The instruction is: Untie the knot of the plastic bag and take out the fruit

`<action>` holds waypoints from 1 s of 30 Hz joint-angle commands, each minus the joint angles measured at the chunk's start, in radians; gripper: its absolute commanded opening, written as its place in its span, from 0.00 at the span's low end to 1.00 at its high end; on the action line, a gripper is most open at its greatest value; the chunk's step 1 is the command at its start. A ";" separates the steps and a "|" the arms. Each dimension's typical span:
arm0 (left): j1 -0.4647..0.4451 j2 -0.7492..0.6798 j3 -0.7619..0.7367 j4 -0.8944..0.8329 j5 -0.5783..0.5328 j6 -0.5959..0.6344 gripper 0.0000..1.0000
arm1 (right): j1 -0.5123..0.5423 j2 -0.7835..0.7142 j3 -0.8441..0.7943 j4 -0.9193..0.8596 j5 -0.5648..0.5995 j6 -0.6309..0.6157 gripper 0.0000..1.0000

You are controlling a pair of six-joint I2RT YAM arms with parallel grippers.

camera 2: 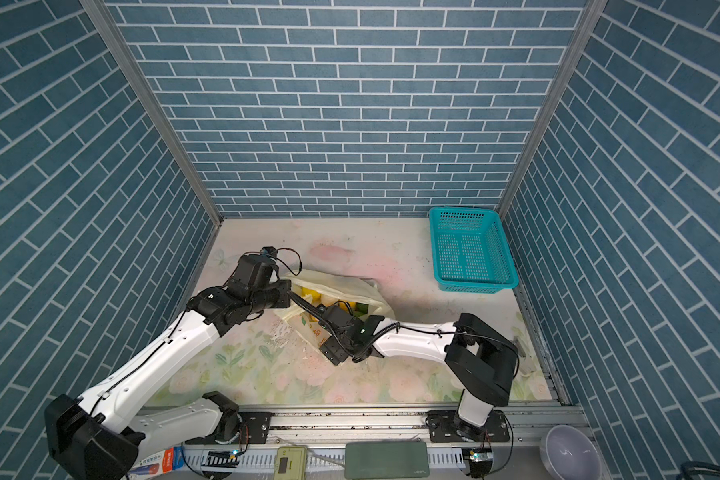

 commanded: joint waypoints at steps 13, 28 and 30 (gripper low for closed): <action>-0.043 -0.149 -0.161 -0.141 0.053 0.060 0.00 | -0.299 0.186 0.394 -0.093 0.104 0.088 0.89; -0.075 -0.129 -0.134 -0.131 -0.078 -0.024 0.00 | -0.145 0.024 0.159 -0.095 -0.138 0.190 0.87; -0.075 -0.121 -0.128 -0.162 -0.108 -0.020 0.00 | -0.118 0.016 0.117 -0.087 -0.112 0.195 0.87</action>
